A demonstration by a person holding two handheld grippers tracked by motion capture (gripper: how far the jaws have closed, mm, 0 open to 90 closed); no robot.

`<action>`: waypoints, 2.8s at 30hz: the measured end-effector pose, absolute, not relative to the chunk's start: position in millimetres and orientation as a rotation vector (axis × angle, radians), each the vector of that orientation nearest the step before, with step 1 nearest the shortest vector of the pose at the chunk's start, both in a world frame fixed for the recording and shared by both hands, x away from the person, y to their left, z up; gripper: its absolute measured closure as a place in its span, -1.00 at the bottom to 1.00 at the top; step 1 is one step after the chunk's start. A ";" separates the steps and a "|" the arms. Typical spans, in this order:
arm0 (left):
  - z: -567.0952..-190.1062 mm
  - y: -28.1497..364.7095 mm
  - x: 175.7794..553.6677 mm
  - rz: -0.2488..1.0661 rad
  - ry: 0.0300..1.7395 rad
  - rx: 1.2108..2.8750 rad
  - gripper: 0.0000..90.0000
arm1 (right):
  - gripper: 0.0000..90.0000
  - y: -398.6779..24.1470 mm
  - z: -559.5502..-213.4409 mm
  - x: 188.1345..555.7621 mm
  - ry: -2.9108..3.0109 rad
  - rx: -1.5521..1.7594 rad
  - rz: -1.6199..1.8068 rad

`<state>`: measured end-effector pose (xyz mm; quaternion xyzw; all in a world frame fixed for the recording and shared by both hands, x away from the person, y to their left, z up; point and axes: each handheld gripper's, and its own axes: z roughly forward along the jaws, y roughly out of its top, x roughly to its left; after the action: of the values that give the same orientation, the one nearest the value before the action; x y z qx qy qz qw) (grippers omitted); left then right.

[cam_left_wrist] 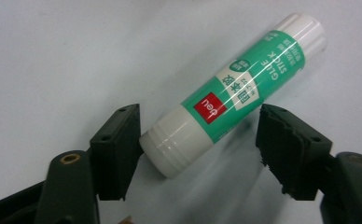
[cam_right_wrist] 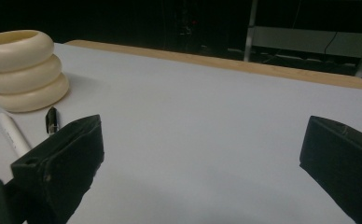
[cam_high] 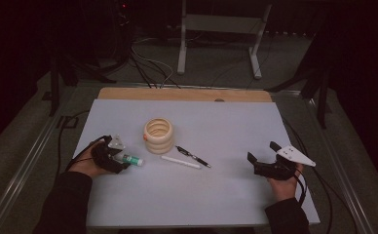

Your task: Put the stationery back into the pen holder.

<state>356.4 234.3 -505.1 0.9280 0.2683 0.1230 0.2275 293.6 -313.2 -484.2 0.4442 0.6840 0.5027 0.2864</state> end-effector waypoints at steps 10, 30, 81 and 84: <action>-505.8 217.4 362.1 0.345 0.672 2.587 -0.55 | -1.00 -312.5 -484.8 294.3 1.848 1.176 1.342; -496.2 231.5 346.8 0.225 0.597 2.583 0.47 | -1.00 -313.2 -484.4 294.2 1.842 1.176 1.348; -456.5 255.2 352.7 0.320 0.840 2.301 0.47 | -1.00 -314.1 -484.1 293.7 1.829 1.184 1.354; -453.4 255.2 353.2 0.323 0.841 2.293 0.47 | -1.00 -314.1 -484.0 293.6 1.829 1.183 1.354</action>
<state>353.2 255.2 -453.4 0.8777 0.3220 0.1238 0.3327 293.6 -314.1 -484.0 0.4423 0.6835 0.5062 0.2844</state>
